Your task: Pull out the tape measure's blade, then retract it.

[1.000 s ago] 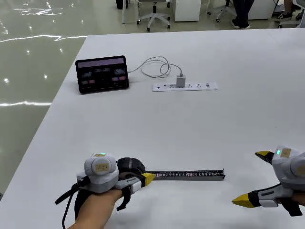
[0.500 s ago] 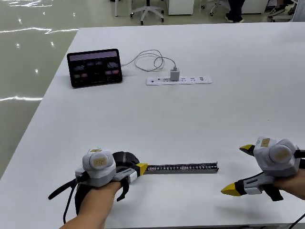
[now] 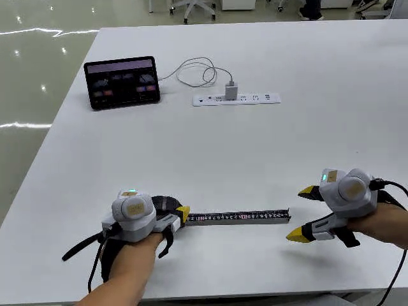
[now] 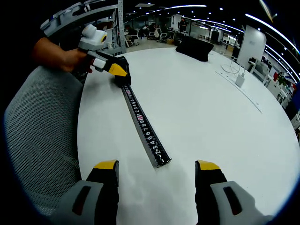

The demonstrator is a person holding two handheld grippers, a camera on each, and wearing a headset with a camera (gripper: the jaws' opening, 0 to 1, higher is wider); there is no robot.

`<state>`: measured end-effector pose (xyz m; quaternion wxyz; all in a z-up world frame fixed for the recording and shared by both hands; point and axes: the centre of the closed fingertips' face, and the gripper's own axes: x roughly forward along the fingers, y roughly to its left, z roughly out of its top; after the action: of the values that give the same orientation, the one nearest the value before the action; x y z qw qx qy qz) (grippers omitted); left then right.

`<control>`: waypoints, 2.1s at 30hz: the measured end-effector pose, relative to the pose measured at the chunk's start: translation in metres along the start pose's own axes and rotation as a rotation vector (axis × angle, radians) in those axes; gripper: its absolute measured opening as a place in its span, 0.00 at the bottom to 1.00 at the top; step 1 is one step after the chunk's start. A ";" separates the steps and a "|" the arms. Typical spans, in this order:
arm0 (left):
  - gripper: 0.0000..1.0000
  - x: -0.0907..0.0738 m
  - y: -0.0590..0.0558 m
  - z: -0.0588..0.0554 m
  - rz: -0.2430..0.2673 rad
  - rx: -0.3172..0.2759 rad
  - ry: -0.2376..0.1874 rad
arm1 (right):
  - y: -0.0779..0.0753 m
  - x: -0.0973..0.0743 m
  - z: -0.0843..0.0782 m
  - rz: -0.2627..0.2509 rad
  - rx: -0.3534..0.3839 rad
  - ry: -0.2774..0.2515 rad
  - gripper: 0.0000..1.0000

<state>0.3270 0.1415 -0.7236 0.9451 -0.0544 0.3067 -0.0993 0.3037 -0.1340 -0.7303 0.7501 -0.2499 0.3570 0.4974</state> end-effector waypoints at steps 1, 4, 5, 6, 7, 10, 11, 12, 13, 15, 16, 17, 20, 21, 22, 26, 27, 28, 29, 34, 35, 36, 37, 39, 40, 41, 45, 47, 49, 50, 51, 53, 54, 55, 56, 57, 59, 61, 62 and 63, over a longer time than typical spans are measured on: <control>0.63 0.000 0.000 0.000 0.000 0.001 0.000 | 0.000 0.002 -0.001 0.002 0.000 0.003 0.58; 0.62 -0.002 0.000 0.000 0.002 0.004 0.001 | -0.001 0.005 -0.002 0.010 -0.005 0.007 0.48; 0.62 -0.001 0.001 0.000 0.003 0.006 0.001 | -0.002 0.007 -0.001 0.009 0.009 0.004 0.46; 0.62 -0.001 0.001 0.000 0.004 0.006 0.001 | -0.004 0.009 -0.002 0.004 0.017 0.002 0.45; 0.62 -0.001 0.000 0.000 0.004 0.006 0.002 | -0.005 0.009 -0.002 -0.002 0.022 -0.001 0.43; 0.62 -0.001 0.000 -0.001 0.004 0.007 0.002 | -0.006 0.012 -0.004 -0.021 0.018 -0.002 0.34; 0.62 -0.001 0.000 -0.001 0.004 0.008 0.003 | -0.005 0.013 -0.004 -0.016 0.010 0.002 0.31; 0.62 -0.002 0.000 -0.001 0.004 0.008 0.004 | -0.005 0.015 -0.006 -0.015 0.009 0.005 0.30; 0.62 -0.001 0.000 -0.001 0.005 0.009 0.004 | -0.005 0.016 -0.007 -0.014 0.003 0.010 0.30; 0.62 -0.001 0.000 -0.001 0.005 0.010 0.003 | -0.005 0.017 -0.006 -0.013 -0.011 0.017 0.28; 0.62 -0.002 0.000 -0.001 0.005 0.010 0.003 | -0.005 0.018 -0.006 -0.010 -0.022 0.020 0.27; 0.62 -0.002 0.000 -0.002 0.004 0.011 0.004 | -0.005 0.019 -0.006 -0.009 -0.026 0.022 0.25; 0.62 -0.001 0.000 -0.002 0.003 0.011 0.005 | -0.006 0.021 -0.006 -0.012 -0.040 0.031 0.20; 0.62 -0.001 0.000 -0.002 0.003 0.011 0.004 | -0.006 0.022 -0.007 -0.009 -0.047 0.039 0.19; 0.62 -0.001 0.000 -0.002 0.003 0.011 0.004 | -0.006 0.024 -0.009 -0.004 -0.042 0.044 0.18; 0.62 -0.001 0.000 -0.002 0.002 0.011 0.006 | -0.008 0.026 -0.012 -0.010 -0.061 0.057 0.12; 0.62 -0.001 0.000 -0.002 0.003 0.011 0.007 | -0.008 0.025 -0.012 -0.008 -0.049 0.056 0.11; 0.62 -0.001 0.000 -0.002 0.003 0.010 0.009 | -0.009 0.025 -0.012 -0.007 -0.043 0.055 0.11; 0.62 -0.001 0.000 -0.002 0.003 0.010 0.010 | -0.009 0.025 -0.012 -0.007 -0.040 0.053 0.11; 0.61 -0.001 0.000 -0.003 0.001 0.012 0.014 | -0.008 0.025 -0.013 0.009 -0.111 0.070 0.11; 0.61 -0.001 0.000 -0.003 0.001 0.012 0.015 | -0.008 0.025 -0.013 0.020 -0.124 0.083 0.11; 0.61 -0.001 -0.001 -0.003 0.001 0.013 0.015 | -0.008 0.025 -0.012 0.038 -0.154 0.104 0.11; 0.61 -0.001 -0.001 -0.003 0.001 0.013 0.014 | -0.008 0.025 -0.012 0.048 -0.184 0.119 0.11; 0.61 -0.001 -0.001 -0.002 0.001 0.014 0.013 | -0.008 0.026 -0.013 0.073 -0.230 0.153 0.11; 0.61 -0.001 -0.001 -0.002 0.002 0.014 0.014 | -0.008 0.026 -0.012 0.082 -0.242 0.164 0.11; 0.61 -0.001 -0.001 -0.002 0.001 0.014 0.015 | -0.008 0.026 -0.012 0.090 -0.244 0.170 0.11; 0.61 -0.001 -0.001 -0.002 0.000 0.014 0.016 | -0.008 0.026 -0.013 0.116 -0.286 0.206 0.12; 0.61 0.000 -0.001 -0.002 0.000 0.015 0.016 | -0.008 0.027 -0.013 0.135 -0.305 0.222 0.12; 0.61 0.000 -0.001 -0.002 -0.001 0.016 0.016 | -0.008 0.028 -0.012 0.151 -0.334 0.238 0.12; 0.61 0.000 -0.001 -0.002 0.000 0.018 0.017 | -0.007 0.029 -0.010 0.163 -0.351 0.231 0.12; 0.61 0.000 -0.001 -0.002 -0.001 0.018 0.017 | -0.006 0.029 -0.012 0.170 -0.375 0.259 0.12; 0.61 0.001 -0.001 -0.002 -0.001 0.018 0.018 | -0.006 0.029 -0.012 0.179 -0.376 0.271 0.12; 0.61 0.001 -0.001 -0.002 -0.001 0.018 0.018 | -0.007 0.029 -0.012 0.183 -0.373 0.274 0.11; 0.61 0.001 -0.001 -0.002 -0.001 0.018 0.019 | -0.006 0.029 -0.013 0.186 -0.375 0.272 0.11; 0.61 0.001 0.000 -0.002 -0.001 0.018 0.020 | -0.007 0.028 -0.013 0.189 -0.367 0.268 0.11; 0.61 0.001 0.000 -0.003 -0.001 0.018 0.020 | -0.007 0.028 -0.013 0.190 -0.359 0.264 0.11; 0.61 0.001 0.000 -0.003 -0.001 0.018 0.022 | -0.007 0.028 -0.014 0.192 -0.356 0.258 0.11; 0.60 0.001 0.000 -0.003 0.001 0.021 0.026 | -0.007 0.028 -0.013 0.193 -0.355 0.255 0.11; 0.60 0.001 0.000 -0.003 0.002 0.021 0.028 | -0.006 0.029 -0.013 0.194 -0.358 0.253 0.11; 0.60 0.001 0.000 -0.003 0.002 0.022 0.029 | -0.005 0.029 -0.012 0.197 -0.363 0.254 0.11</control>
<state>0.3259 0.1411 -0.7261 0.9411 -0.0423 0.3193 -0.1027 0.3119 -0.1283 -0.7605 0.5898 -0.4052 0.3760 0.5886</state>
